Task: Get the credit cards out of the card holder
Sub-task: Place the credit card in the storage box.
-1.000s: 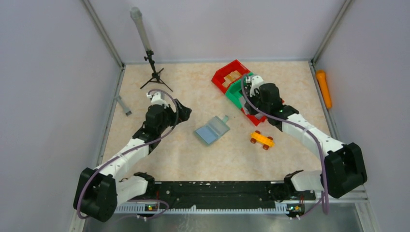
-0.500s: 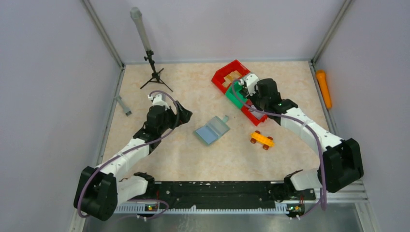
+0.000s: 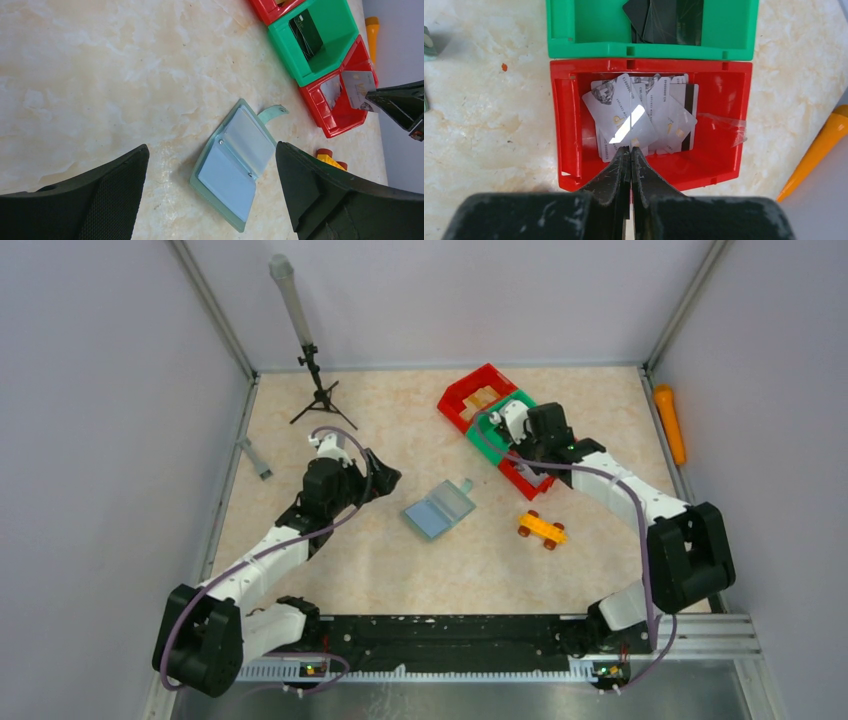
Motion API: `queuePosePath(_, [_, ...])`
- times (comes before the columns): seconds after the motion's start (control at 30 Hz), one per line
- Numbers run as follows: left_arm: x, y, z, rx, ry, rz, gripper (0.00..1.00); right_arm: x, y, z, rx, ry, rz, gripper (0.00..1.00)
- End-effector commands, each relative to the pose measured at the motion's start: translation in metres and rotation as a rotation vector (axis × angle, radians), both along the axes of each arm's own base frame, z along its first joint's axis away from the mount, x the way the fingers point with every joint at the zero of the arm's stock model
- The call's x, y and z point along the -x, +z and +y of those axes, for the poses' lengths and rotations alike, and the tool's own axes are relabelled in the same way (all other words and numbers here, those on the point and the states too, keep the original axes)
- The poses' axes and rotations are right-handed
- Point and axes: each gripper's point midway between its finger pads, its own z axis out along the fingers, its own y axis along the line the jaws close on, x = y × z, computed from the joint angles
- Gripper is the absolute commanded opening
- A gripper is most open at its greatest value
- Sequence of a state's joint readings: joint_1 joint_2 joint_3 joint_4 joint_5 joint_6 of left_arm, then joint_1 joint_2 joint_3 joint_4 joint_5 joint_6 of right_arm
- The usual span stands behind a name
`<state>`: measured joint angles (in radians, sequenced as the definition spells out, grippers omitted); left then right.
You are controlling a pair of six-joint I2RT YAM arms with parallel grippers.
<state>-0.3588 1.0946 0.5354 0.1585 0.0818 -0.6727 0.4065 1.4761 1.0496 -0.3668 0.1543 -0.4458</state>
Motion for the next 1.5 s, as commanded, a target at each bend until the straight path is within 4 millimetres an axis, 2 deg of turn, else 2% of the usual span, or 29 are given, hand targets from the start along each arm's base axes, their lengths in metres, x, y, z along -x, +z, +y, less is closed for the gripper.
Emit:
queuePosePath(0.0, [-0.004,0.013,-0.004,0.012,-0.02,-0.062,0.99,-0.015,0.006,0.008,-0.062,0.022,-0.012,0.0])
queuePosePath(0.23, [-0.004,0.012,-0.002,0.008,-0.014,-0.062,0.99,-0.022,-0.02,0.008,-0.099,0.019,0.088,0.0])
queuePosePath(0.43, [-0.004,0.013,-0.004,0.01,-0.023,-0.065,0.99,-0.032,-0.034,0.003,-0.088,-0.008,0.098,0.0])
queuePosePath(0.47, [-0.005,0.013,-0.004,0.011,-0.023,-0.065,0.99,-0.034,-0.036,0.0,-0.075,-0.02,0.098,0.03])
queuePosePath(0.57, [-0.004,0.012,-0.005,0.013,-0.031,-0.063,0.99,-0.039,-0.042,-0.011,-0.028,-0.07,0.088,0.23])
queuePosePath(0.6, [-0.004,0.013,-0.006,0.016,-0.036,-0.066,0.99,-0.041,-0.042,-0.016,-0.01,-0.094,0.076,0.31])
queuePosePath(0.63, [-0.003,0.014,-0.008,0.02,-0.046,-0.068,0.99,-0.043,-0.041,-0.021,0.008,-0.121,0.064,0.34])
queuePosePath(0.83, [-0.002,0.017,-0.009,0.026,-0.058,-0.079,0.99,-0.056,-0.03,-0.038,0.042,-0.221,-0.027,0.37])
queuePosePath(1.1, [-0.002,0.016,-0.012,0.026,-0.075,-0.081,0.99,-0.063,-0.009,-0.043,0.011,-0.26,-0.088,0.42])
queuePosePath(1.2, [-0.001,0.014,-0.011,0.019,-0.076,-0.078,0.99,-0.058,0.013,-0.032,-0.081,-0.234,-0.132,0.43])
queuePosePath(1.27, [-0.002,0.009,-0.009,-0.003,-0.069,-0.076,0.99,-0.054,0.03,-0.016,-0.178,-0.172,-0.174,0.46])
queuePosePath(1.37, [0.002,-0.005,-0.006,-0.029,-0.068,-0.023,0.99,-0.041,0.056,0.019,-0.381,-0.054,-0.209,0.53])
queuePosePath(1.47, [0.02,-0.019,-0.012,-0.014,-0.111,0.064,0.99,-0.023,0.076,0.056,-0.538,0.036,-0.245,0.53])
